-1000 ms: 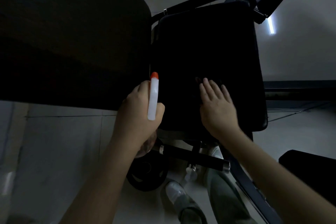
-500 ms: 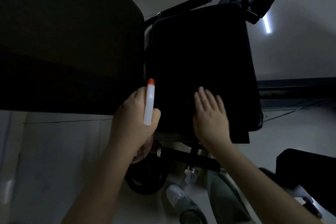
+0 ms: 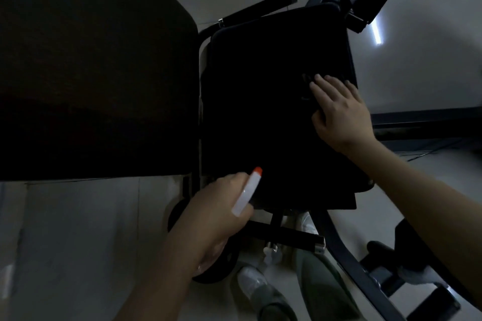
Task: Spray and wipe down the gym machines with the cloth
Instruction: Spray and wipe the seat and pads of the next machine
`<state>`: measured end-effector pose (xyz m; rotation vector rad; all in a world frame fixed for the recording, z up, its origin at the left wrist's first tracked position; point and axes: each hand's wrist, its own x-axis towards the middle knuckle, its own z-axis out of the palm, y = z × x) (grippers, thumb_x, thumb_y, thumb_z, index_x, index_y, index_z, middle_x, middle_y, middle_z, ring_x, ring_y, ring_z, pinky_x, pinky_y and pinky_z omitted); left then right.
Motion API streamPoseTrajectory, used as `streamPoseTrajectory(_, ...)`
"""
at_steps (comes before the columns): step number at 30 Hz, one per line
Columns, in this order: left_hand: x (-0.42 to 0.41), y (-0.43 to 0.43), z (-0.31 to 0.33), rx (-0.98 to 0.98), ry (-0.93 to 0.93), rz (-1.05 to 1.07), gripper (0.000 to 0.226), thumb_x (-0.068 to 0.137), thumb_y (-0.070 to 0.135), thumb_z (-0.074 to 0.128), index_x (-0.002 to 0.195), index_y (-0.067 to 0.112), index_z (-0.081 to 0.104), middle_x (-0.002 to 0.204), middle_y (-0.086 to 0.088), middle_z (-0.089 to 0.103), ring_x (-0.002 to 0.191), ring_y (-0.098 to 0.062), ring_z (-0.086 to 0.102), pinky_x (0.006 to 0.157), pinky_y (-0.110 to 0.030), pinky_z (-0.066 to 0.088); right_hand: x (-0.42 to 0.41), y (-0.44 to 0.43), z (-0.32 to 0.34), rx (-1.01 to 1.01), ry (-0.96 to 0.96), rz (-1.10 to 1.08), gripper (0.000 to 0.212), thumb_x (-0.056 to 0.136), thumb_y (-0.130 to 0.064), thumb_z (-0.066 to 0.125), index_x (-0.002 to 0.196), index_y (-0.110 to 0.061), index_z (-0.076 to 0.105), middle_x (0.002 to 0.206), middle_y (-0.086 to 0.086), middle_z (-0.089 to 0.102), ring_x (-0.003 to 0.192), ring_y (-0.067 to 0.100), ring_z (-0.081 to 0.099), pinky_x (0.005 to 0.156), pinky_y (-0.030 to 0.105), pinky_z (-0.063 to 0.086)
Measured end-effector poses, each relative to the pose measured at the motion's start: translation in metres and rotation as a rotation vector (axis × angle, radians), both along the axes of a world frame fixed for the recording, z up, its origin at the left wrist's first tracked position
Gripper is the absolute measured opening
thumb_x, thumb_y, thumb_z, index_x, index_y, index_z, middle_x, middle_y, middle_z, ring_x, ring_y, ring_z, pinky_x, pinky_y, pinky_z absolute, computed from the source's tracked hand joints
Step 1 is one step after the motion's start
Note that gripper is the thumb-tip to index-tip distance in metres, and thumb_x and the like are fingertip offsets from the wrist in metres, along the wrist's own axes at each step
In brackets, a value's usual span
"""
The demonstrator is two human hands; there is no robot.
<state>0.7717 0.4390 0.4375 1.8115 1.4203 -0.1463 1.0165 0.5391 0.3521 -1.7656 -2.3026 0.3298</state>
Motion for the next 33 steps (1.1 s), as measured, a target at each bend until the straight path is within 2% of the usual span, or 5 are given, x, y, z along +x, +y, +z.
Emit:
streamPoseTrajectory(3,0.006,-0.003,-0.006,-0.027,0.062,-0.179,0.051,0.095,0.018,0.044,0.145,0.017,0.031,0.096,0.003,0.043,0.087,-0.013,0.046,0.077,-0.029,0.044,0.004,0.011,0.0,0.05,0.046,0.035,0.056,0.087,-0.029,0.035,0.134,-0.004,0.05,0.142,0.014,0.046,0.134,0.031,0.038,0.111,0.049,0.025)
streamPoseTrajectory(7,0.014,-0.003,-0.006,-0.065,0.087,-0.234,0.041,0.096,0.023,0.044,0.136,0.017,0.04,0.106,-0.002,0.054,0.098,-0.018,0.053,0.071,-0.026,0.04,0.0,0.006,-0.003,0.091,0.082,0.017,0.053,0.087,-0.027,0.038,0.132,-0.004,0.052,0.14,0.013,0.048,0.133,0.03,0.04,0.111,0.047,0.025)
streamPoseTrajectory(15,0.024,0.017,0.001,-0.025,-0.051,-0.06,0.028,0.091,0.011,0.05,0.116,0.001,0.052,0.071,0.007,0.039,0.086,-0.029,0.055,0.062,-0.026,0.031,0.002,0.006,-0.004,0.105,0.107,0.007,0.05,0.088,-0.025,0.04,0.132,-0.004,0.052,0.139,0.012,0.05,0.132,0.028,0.042,0.111,0.046,0.027)
streamPoseTrajectory(27,0.026,0.074,0.005,0.07,-0.181,0.31,0.013,0.086,0.012,0.055,0.096,0.006,0.06,0.081,-0.01,0.063,0.069,-0.026,0.061,0.059,-0.038,0.049,0.004,0.007,-0.008,0.128,0.135,-0.001,0.049,0.089,-0.025,0.04,0.131,-0.004,0.053,0.139,0.011,0.05,0.131,0.027,0.042,0.112,0.044,0.026)
streamPoseTrajectory(33,0.025,0.106,0.001,0.156,-0.158,0.414,0.006,0.085,0.013,0.054,0.082,0.011,0.059,0.072,-0.005,0.059,0.065,-0.018,0.056,0.057,-0.027,0.042,0.001,0.007,-0.006,0.156,0.137,-0.014,0.048,0.088,-0.024,0.04,0.128,-0.002,0.055,0.136,0.012,0.052,0.129,0.028,0.044,0.111,0.047,0.028)
